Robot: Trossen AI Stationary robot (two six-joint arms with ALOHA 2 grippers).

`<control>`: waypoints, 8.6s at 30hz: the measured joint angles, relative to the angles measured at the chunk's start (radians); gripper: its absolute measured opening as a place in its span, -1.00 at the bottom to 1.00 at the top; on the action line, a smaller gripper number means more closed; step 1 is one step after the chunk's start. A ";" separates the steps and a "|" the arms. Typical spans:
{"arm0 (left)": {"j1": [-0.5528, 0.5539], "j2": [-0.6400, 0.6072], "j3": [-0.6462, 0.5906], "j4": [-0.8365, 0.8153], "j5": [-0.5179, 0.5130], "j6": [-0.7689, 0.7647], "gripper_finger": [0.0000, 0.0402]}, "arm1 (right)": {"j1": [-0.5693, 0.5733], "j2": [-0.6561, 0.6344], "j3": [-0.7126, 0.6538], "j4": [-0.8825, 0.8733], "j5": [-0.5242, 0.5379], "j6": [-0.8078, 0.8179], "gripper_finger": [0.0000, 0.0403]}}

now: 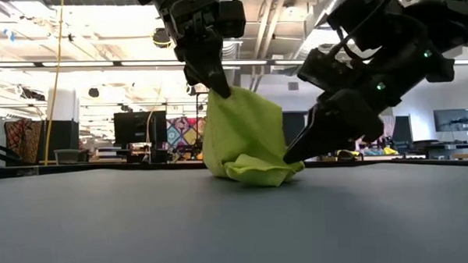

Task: Roll towel
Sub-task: Roll the green microfiber towel

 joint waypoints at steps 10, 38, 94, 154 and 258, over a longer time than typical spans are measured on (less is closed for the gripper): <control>0.005 -0.071 0.000 0.034 0.080 0.018 -1.00 | -0.112 -0.189 0.025 -0.045 -0.311 0.080 -0.91; 0.052 -0.424 -0.094 -0.016 -0.016 0.158 -1.00 | -0.221 -0.034 1.110 -1.600 -0.520 -0.228 -0.94; -0.280 -0.419 -0.746 0.363 -0.089 -0.397 -1.00 | -0.070 0.097 0.455 -0.703 -0.654 -0.254 -0.69; -0.289 -0.297 -0.736 0.800 0.029 0.064 -0.31 | -0.067 0.041 0.374 -1.059 -0.719 -0.094 -0.89; 0.034 -0.602 -0.517 0.323 0.267 -0.097 -1.00 | -0.515 -0.558 0.324 -1.194 -0.926 0.352 -0.91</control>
